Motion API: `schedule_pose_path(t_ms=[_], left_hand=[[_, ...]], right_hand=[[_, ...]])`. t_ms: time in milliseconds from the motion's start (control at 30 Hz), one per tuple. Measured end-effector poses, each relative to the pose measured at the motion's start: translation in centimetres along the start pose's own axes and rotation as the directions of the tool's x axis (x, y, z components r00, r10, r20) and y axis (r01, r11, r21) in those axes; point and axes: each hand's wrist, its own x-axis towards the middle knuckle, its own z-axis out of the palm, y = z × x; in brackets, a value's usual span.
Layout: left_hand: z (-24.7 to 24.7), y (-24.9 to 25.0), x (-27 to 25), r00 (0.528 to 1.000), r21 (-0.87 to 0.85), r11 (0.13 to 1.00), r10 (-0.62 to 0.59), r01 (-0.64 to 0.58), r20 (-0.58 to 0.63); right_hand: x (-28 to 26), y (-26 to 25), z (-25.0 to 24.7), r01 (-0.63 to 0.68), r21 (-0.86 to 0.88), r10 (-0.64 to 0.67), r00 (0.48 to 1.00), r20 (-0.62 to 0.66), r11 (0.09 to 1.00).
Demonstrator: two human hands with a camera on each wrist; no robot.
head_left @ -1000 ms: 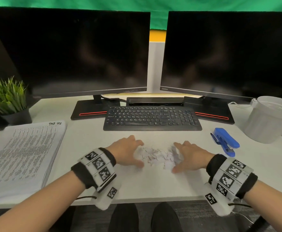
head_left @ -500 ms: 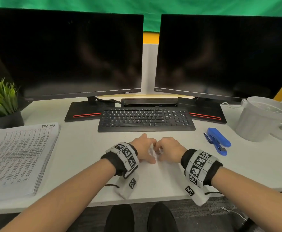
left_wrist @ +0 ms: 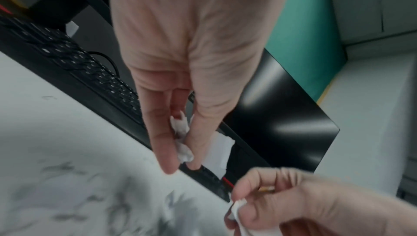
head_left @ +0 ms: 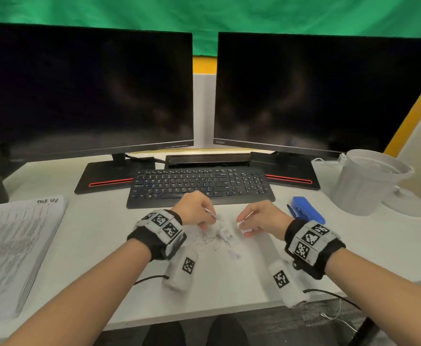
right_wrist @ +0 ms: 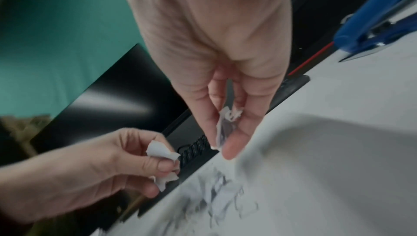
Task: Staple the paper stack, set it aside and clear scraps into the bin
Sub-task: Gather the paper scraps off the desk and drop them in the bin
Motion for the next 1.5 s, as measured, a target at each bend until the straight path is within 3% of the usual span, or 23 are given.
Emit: schedule_pose_path(t_ms=[167,333,400,467,567,600,700,800,967,1033,1133,1233,1400,1500], left_hand=[[-1.4,3.2,1.1,0.999,-0.273,0.962,-0.006,-0.008,-0.05],[-2.4,7.0,2.5,0.994,-0.402,0.912,0.048,-0.083,-0.097],[-2.7,8.5,3.1,0.992,-0.431,0.896,0.072,-0.111,-0.106],[-2.6,10.2,3.9,0.99,-0.45,0.883,0.089,-0.13,-0.112],[-2.0,13.0,5.4,0.985,-0.45,0.878,0.124,-0.166,-0.122],[-1.7,14.0,6.1,0.984,-0.449,0.876,0.135,-0.173,-0.116],[-0.3,17.3,8.0,0.981,-0.463,0.865,0.177,-0.195,-0.082],[1.6,20.9,10.6,0.975,-0.447,0.869,0.221,-0.213,-0.035],[5.6,27.5,14.8,0.962,-0.366,0.895,0.274,-0.254,0.001],[7.2,30.2,15.9,0.956,-0.289,0.913,0.291,-0.289,-0.039],[9.7,33.1,17.3,0.95,-0.136,0.941,0.303,-0.31,-0.071],[11.4,34.3,19.1,0.953,0.022,0.953,0.303,-0.303,-0.004],[11.2,34.9,19.0,0.921,0.108,0.922,0.351,-0.371,0.168],[10.7,35.0,19.0,0.9,0.091,0.898,0.419,-0.43,0.118]], right_hand=[[-1.5,-0.3,-5.2,-0.015,0.371,0.024,1.0,-0.018,0.929],[-2.5,-2.6,-13.6,0.036,0.385,0.036,0.983,-0.179,0.922],[-3.0,-3.5,-17.7,0.103,0.343,0.008,0.951,-0.308,0.934],[-2.9,-3.6,-21.9,0.152,0.257,-0.015,0.884,-0.466,0.954],[-1.5,-2.5,-26.8,0.041,0.118,0.046,0.756,-0.653,0.992],[-1.1,-1.9,-27.7,-0.055,0.042,0.069,0.732,-0.678,0.998],[-0.2,-0.1,-28.4,-0.256,-0.187,0.078,0.76,-0.645,0.948],[-0.9,1.0,-28.2,-0.189,-0.225,-0.011,0.742,-0.67,0.956],[-5.4,3.6,-26.2,-0.103,-0.454,-0.319,0.575,-0.753,0.885],[-7.8,5.2,-24.2,-0.042,-0.477,-0.382,0.539,-0.751,0.878],[-10.1,7.7,-20.9,0.027,-0.437,-0.362,0.607,-0.707,0.899],[-10.9,9.7,-18.9,0.045,-0.408,-0.325,0.687,-0.65,0.912],[-11.1,11.1,-18.1,0.049,-0.35,-0.276,0.72,-0.637,0.935],[-11.0,10.7,-17.7,0.042,-0.327,-0.25,0.738,-0.627,0.944]])
